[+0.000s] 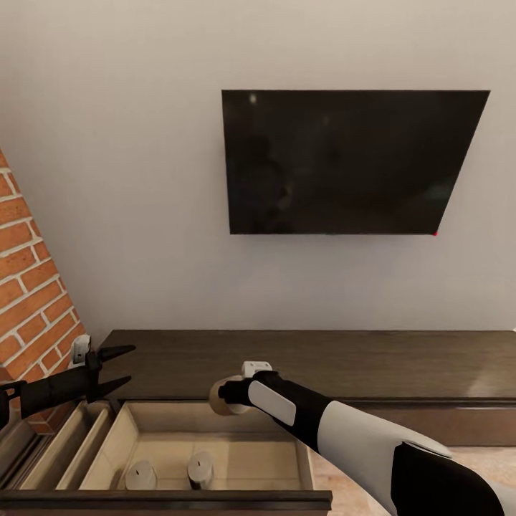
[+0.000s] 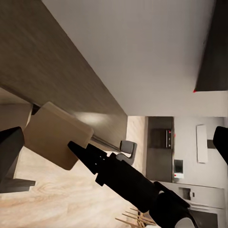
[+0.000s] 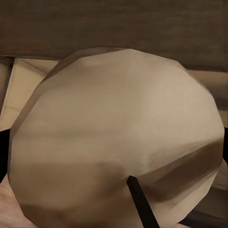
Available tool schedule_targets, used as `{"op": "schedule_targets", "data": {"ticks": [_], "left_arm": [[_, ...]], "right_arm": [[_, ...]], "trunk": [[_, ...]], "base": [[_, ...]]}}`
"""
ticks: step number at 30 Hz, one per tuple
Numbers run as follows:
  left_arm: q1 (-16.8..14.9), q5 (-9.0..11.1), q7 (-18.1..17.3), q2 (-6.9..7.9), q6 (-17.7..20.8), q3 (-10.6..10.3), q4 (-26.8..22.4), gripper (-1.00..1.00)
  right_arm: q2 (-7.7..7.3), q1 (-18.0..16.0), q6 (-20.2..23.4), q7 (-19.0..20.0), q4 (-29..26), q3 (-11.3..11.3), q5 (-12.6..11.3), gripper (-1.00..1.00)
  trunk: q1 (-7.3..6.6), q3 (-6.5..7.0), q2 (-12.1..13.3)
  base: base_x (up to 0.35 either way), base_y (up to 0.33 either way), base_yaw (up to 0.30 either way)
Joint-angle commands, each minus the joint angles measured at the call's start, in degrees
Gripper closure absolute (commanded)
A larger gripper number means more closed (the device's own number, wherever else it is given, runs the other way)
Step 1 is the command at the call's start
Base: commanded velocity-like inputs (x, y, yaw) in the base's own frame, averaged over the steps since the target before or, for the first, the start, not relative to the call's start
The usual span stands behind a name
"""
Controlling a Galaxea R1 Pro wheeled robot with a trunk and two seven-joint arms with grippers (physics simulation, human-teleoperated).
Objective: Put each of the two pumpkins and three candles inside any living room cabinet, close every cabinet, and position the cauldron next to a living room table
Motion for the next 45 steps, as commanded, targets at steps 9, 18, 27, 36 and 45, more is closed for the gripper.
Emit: {"op": "schedule_targets", "data": {"ticks": [9, 18, 27, 36, 45], "left_arm": [[0.0, 0.4, 0.3, 0.07, 0.2, 0.1, -0.3, -1.0], [1.1, 0.5, 0.3, 0.02, 0.2, 2.1, -0.6, -1.0], [1.4, 0.8, 0.2, 0.04, 0.3, 2.5, -0.7, -1.0], [3.7, 5.1, 0.2, 0.73, 0.2, 2.9, -3.8, -1.0], [4.1, 5.3, 0.2, 0.95, 0.3, 2.9, -4.6, -1.0]], "right_arm": [[0.0, -0.1, 3.6, -1.0, 0.4, 0.1, -0.9, 1.0], [0.0, -0.1, 4.5, -2.1, 0.6, 0.1, -0.5, 1.0], [0.0, -0.1, 4.1, -2.3, 0.7, 0.1, -0.4, 1.0], [0.0, -0.1, 4.5, -9.9, 0.8, 0.1, -0.9, 1.0], [0.0, -0.1, 3.8, -11.2, 0.8, 0.0, -1.1, 1.0]], "trunk": [[0.0, -0.06, 0.0], [1.54, -1.32, -2.8], [3.51, -2.93, -6.5], [5.49, -4.55, -10.1], [7.47, -6.16, -13.7]], "base": [[0.002, 0.0, 0.0], [0.0, 0.0, 0.0], [0.0, 0.0, 0.0], [0.0, 0.0, 0.0], [0.0, 0.0, 0.0]]}}
